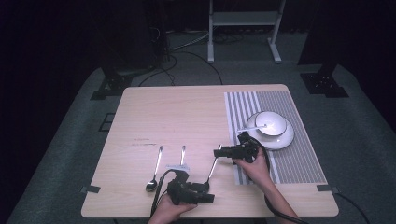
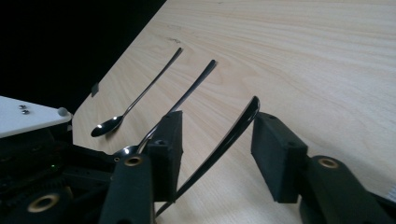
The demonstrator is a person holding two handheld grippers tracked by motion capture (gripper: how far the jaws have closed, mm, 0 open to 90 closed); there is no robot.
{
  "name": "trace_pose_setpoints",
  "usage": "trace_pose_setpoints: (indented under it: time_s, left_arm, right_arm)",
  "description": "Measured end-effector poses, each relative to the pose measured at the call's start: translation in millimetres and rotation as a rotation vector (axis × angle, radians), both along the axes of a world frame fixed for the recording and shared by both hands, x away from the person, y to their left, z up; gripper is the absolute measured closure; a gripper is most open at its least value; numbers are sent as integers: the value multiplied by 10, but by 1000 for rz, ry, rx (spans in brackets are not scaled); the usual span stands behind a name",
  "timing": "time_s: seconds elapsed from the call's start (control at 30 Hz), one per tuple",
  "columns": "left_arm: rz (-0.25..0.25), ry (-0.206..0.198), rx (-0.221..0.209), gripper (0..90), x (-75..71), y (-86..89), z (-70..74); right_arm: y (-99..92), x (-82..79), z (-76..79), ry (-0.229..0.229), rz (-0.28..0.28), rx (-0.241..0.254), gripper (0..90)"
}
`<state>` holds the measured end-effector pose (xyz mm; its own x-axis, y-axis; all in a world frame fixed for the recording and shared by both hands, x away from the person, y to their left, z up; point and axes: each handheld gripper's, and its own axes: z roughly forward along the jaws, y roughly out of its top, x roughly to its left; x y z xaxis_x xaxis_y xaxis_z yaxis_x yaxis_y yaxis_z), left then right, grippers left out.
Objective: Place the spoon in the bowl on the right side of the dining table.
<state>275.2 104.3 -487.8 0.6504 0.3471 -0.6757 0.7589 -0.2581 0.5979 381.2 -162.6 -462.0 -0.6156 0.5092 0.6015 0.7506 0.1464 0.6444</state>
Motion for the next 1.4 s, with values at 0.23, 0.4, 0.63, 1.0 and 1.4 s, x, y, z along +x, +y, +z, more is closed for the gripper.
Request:
trace_pose_setpoints:
  time_s: [0.23, 0.4, 0.63, 1.0, 1.4]
  left_arm:
    - [1, 3, 0, 73, 2, 0, 0]
    - [0, 3, -1, 73, 2, 0, 0]
    - [2, -1, 1, 72, 1, -1, 1]
    - [13, 2, -2, 70, 13, 32, 13]
    - [4, -33, -46, 70, -18, 75, 117]
  right_arm:
    - [19, -8, 15, 4, 0, 9, 683]
    - [11, -13, 28, 7, -3, 16, 797]
    - [21, 4, 47, 31, 6, 55, 831]
    - [10, 31, 102, 94, -1, 124, 879]
    - [0, 65, 194, 114, -11, 146, 887]
